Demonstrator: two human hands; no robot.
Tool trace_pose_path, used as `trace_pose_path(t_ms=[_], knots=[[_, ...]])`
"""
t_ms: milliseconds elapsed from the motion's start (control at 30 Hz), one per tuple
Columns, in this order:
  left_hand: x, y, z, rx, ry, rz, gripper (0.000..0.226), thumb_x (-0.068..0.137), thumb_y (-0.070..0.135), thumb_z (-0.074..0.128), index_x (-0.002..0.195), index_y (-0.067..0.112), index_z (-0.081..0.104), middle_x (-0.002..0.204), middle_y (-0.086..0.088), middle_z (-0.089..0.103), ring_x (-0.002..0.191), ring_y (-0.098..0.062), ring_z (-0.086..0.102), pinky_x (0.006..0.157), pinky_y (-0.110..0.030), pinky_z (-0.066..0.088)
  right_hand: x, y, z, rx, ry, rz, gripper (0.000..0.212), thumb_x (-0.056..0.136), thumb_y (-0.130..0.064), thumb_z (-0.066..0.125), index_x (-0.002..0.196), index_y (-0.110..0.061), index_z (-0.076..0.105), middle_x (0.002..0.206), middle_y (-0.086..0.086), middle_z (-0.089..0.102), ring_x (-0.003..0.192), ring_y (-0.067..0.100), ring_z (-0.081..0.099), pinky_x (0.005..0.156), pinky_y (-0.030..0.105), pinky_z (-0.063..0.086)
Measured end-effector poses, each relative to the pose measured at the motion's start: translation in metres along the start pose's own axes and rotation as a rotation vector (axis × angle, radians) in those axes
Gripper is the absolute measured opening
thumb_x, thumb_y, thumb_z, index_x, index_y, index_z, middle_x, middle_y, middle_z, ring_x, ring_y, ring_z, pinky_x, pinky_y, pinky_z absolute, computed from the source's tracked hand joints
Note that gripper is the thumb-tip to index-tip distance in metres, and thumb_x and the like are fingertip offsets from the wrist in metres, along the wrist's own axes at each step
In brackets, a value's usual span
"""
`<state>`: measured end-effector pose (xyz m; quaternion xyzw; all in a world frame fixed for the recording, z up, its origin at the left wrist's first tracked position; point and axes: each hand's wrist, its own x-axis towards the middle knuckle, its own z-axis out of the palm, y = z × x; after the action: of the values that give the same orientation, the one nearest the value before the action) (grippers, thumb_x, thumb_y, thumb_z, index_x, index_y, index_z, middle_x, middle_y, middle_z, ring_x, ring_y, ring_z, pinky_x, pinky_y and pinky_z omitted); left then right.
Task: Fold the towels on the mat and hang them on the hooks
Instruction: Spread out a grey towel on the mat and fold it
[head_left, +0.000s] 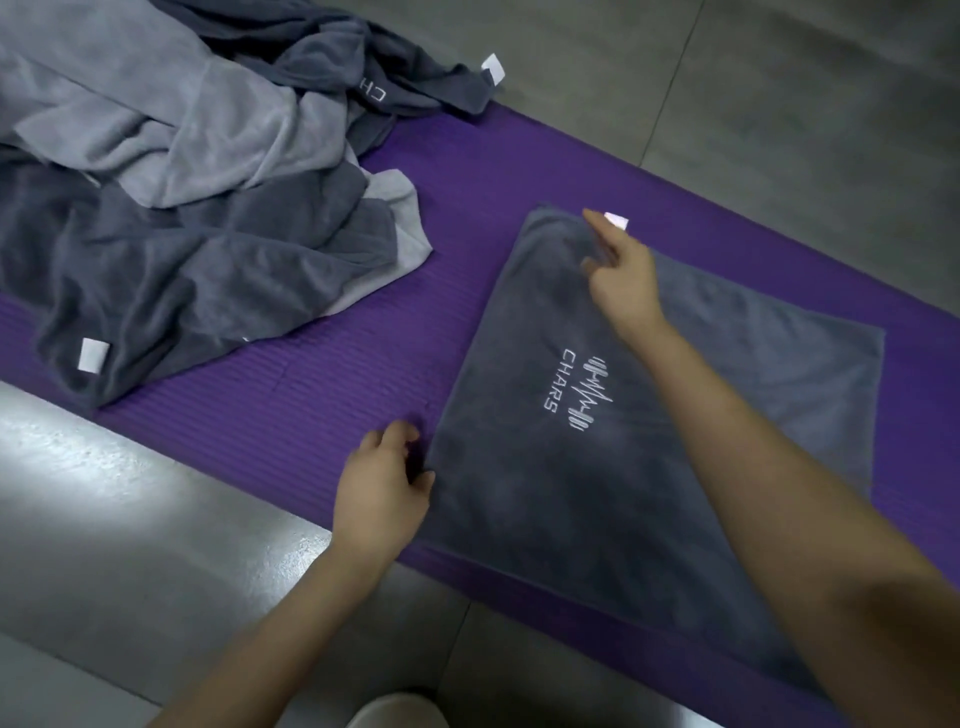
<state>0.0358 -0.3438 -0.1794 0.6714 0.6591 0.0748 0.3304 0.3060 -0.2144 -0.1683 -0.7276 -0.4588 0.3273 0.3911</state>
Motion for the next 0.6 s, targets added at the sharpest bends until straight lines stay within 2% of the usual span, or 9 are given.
trace_pose_path(t_ms=[100,167,233,333,400,500,533,600], knots=[[-0.004,0.007,0.007,0.190,0.196,0.379,0.025,0.079,0.019,0.052,0.096,0.007,0.064,0.094,-0.012,0.062,0.081,-0.033,0.057,0.072,-0.039,0.049,-0.074,0.029,-0.031,-0.040,0.053,0.001,0.043,0.090,0.000,0.052,0.132,-0.010,0.052,0.142,0.005,0.046,0.134,0.012,0.039,0.115,0.028,0.026],[0.000,0.018,0.019,0.231,0.135,0.623,0.029,0.084,0.020,0.047,0.100,0.006,0.067,0.105,-0.011,0.065,0.093,-0.033,0.060,0.081,-0.039,0.051,-0.130,0.057,-0.053,-0.194,0.125,0.023,0.037,0.094,-0.014,0.052,0.131,-0.014,0.054,0.142,0.006,0.047,0.133,0.013,0.039,0.115,0.033,0.025],[0.009,0.035,0.034,0.299,0.041,0.782,0.034,0.088,0.020,0.044,0.109,0.006,0.067,0.118,-0.011,0.064,0.110,-0.033,0.058,0.093,-0.041,0.049,-0.182,0.086,-0.068,-0.400,0.217,0.089,0.043,0.095,-0.034,0.043,0.132,-0.016,0.054,0.141,0.009,0.047,0.135,0.022,0.039,0.116,0.042,0.022],[0.032,0.063,0.058,0.447,-0.088,0.824,0.045,0.092,0.030,0.035,0.123,0.009,0.059,0.131,-0.012,0.056,0.124,-0.034,0.049,0.105,-0.045,0.038,-0.241,0.132,-0.084,-0.741,0.287,0.181,0.056,0.092,-0.046,0.027,0.135,-0.019,0.050,0.141,0.014,0.046,0.134,0.032,0.040,0.112,0.055,0.022],[0.050,0.076,0.066,0.534,-0.153,0.772,0.054,0.093,0.039,0.025,0.133,0.012,0.050,0.140,-0.012,0.047,0.131,-0.035,0.041,0.109,-0.048,0.028,-0.266,0.155,-0.096,-0.850,0.253,0.229,0.055,0.094,-0.047,0.024,0.138,-0.023,0.046,0.146,0.010,0.041,0.137,0.028,0.036,0.112,0.058,0.018],[0.064,0.074,0.076,0.642,-0.183,0.710,0.062,0.091,0.048,0.008,0.145,0.022,0.025,0.153,-0.003,0.026,0.142,-0.028,0.019,0.114,-0.049,0.007,-0.284,0.171,-0.113,-0.911,0.196,0.203,0.056,0.098,-0.051,0.015,0.141,-0.026,0.039,0.151,0.003,0.033,0.141,0.018,0.026,0.114,0.054,0.011],[0.065,0.073,0.079,0.646,-0.165,0.717,0.062,0.091,0.048,0.007,0.146,0.023,0.023,0.154,-0.002,0.024,0.143,-0.027,0.017,0.114,-0.050,0.006,-0.284,0.172,-0.116,-0.914,0.182,0.190,0.056,0.098,-0.051,0.013,0.142,-0.026,0.038,0.151,0.002,0.031,0.141,0.017,0.024,0.115,0.053,0.009],[0.062,0.074,0.080,0.614,-0.133,0.735,0.060,0.092,0.047,0.015,0.143,0.021,0.033,0.150,-0.005,0.032,0.140,-0.030,0.024,0.113,-0.054,0.012,-0.285,0.171,-0.117,-0.902,0.185,0.172,0.055,0.098,-0.051,0.015,0.142,-0.026,0.038,0.152,0.002,0.031,0.141,0.017,0.023,0.116,0.050,0.006]])
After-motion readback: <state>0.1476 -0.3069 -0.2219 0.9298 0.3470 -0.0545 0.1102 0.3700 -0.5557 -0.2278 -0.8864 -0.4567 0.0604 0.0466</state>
